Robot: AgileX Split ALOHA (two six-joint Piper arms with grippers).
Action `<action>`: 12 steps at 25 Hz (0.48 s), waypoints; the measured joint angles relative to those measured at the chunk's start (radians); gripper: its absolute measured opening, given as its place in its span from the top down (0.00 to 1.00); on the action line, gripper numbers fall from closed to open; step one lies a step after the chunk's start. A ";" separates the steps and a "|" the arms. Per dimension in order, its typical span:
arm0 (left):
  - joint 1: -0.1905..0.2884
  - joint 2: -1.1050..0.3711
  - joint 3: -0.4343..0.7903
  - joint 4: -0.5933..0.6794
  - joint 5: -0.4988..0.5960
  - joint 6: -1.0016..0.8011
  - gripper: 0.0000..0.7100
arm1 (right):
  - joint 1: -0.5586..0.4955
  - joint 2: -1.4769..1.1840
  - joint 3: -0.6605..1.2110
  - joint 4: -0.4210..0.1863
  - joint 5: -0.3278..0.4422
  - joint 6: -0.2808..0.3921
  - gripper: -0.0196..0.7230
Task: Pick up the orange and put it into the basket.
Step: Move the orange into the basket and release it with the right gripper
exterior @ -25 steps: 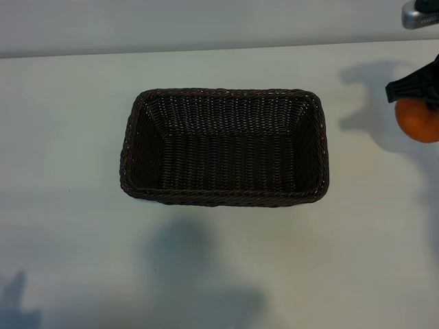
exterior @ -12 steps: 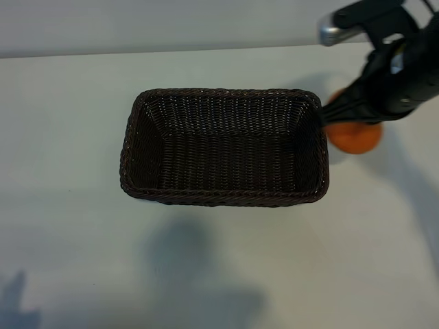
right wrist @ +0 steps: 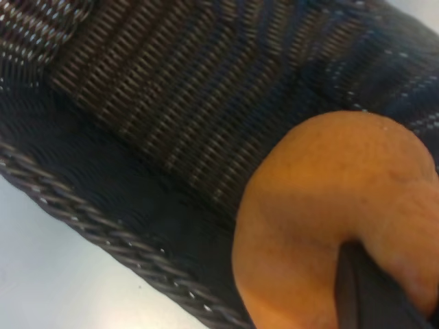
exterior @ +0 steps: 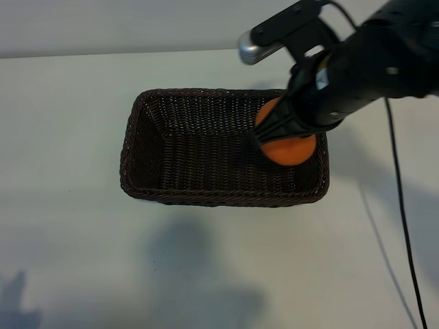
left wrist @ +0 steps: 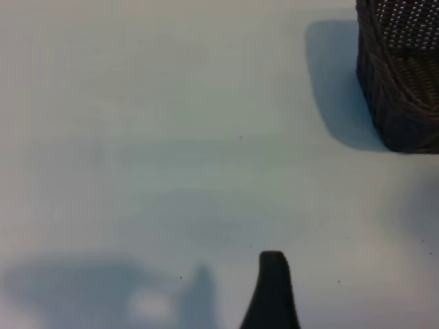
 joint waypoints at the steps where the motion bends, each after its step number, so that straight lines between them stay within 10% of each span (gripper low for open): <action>1: 0.000 0.000 0.000 0.000 0.000 0.000 0.17 | 0.001 0.018 -0.010 0.000 0.000 0.000 0.89; 12: 0.000 0.000 0.000 0.000 0.000 0.000 0.17 | 0.002 0.202 -0.110 0.003 -0.009 -0.026 0.89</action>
